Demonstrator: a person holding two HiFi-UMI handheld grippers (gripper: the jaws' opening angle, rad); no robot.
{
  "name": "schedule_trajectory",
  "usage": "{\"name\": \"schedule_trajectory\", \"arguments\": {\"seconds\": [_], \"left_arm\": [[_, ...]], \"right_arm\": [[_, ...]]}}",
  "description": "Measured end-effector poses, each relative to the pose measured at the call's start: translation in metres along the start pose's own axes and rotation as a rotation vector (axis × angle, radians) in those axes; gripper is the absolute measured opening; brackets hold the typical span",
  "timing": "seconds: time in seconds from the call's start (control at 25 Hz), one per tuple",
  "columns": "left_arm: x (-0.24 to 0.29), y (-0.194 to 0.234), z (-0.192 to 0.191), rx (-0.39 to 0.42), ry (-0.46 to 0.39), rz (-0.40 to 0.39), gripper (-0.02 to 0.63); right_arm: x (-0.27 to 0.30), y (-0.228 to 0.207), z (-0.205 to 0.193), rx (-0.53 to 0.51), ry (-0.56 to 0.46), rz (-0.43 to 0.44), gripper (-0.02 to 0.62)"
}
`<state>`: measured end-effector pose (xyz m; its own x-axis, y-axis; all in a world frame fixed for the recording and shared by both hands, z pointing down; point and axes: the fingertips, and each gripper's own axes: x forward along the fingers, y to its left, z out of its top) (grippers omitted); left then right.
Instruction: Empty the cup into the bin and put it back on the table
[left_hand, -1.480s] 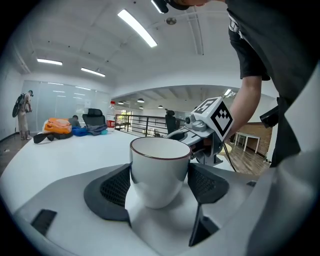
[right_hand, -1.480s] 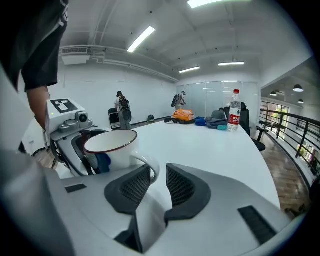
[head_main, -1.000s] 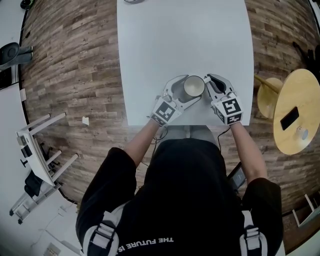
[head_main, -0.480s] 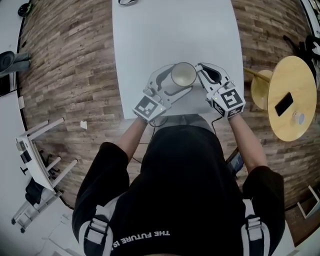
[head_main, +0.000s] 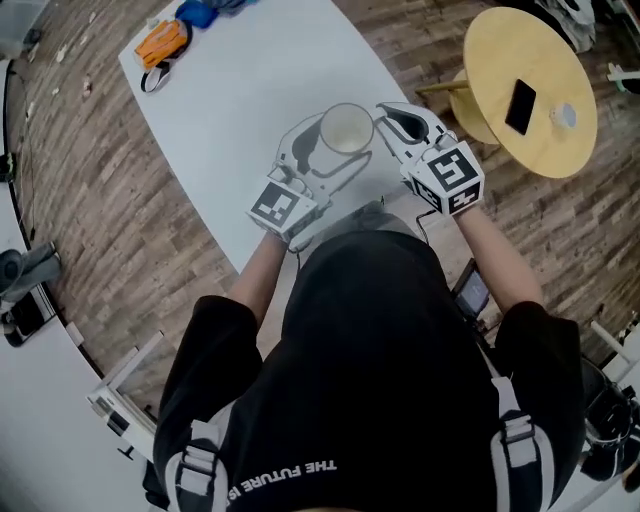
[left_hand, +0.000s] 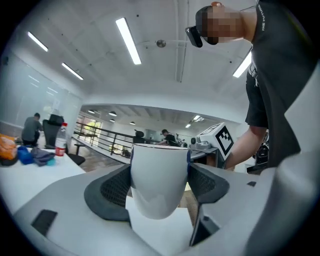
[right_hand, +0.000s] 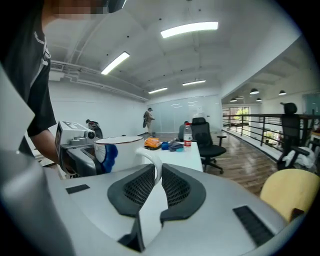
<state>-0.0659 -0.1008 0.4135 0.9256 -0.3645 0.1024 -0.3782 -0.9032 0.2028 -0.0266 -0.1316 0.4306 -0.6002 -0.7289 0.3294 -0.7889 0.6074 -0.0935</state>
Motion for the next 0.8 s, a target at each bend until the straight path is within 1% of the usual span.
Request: {"name": "schedule_trajectory", "arguments": {"seconds": [0.12,0.2,0.28,0.32,0.36,0.44,0.6,0.72,0.8], "left_arm": [[0.058,-0.047,0.004,0.004,0.029,-0.172,0.357],[0.096,-0.09,0.006,0.016,0.046,-0.328,0.357],[0.127,-0.141,0.006,0.041,0.066,-0.498,0.356],[0.141,-0.164,0.005,0.057,0.078,-0.564,0.356],[0.155,-0.185,0.003,0.069,0.091,-0.611,0.356],[0.18,-0.217,-0.004,0.072,0.11,-0.673,0.356],[0.214,-0.261,-0.026,0.065,0.159,-0.777,0.356],[0.224,-0.286,-0.054,0.044,0.268,-0.855,0.357],[0.231,-0.295,-0.075,0.034,0.355,-0.878,0.357]], "right_arm": [[-0.069,-0.043,-0.012,0.039,-0.001,-0.16,0.049],[-0.127,-0.066,-0.021,0.072,-0.007,-0.303,0.049],[-0.19,-0.08,-0.033,0.111,-0.015,-0.455,0.049],[-0.219,-0.086,-0.039,0.133,-0.02,-0.518,0.049],[-0.245,-0.091,-0.046,0.152,-0.026,-0.567,0.049],[-0.285,-0.104,-0.06,0.18,-0.031,-0.635,0.049],[-0.336,-0.12,-0.092,0.227,-0.011,-0.738,0.049],[-0.361,-0.119,-0.122,0.304,0.017,-0.805,0.049],[-0.369,-0.121,-0.144,0.352,0.048,-0.823,0.049]]}}
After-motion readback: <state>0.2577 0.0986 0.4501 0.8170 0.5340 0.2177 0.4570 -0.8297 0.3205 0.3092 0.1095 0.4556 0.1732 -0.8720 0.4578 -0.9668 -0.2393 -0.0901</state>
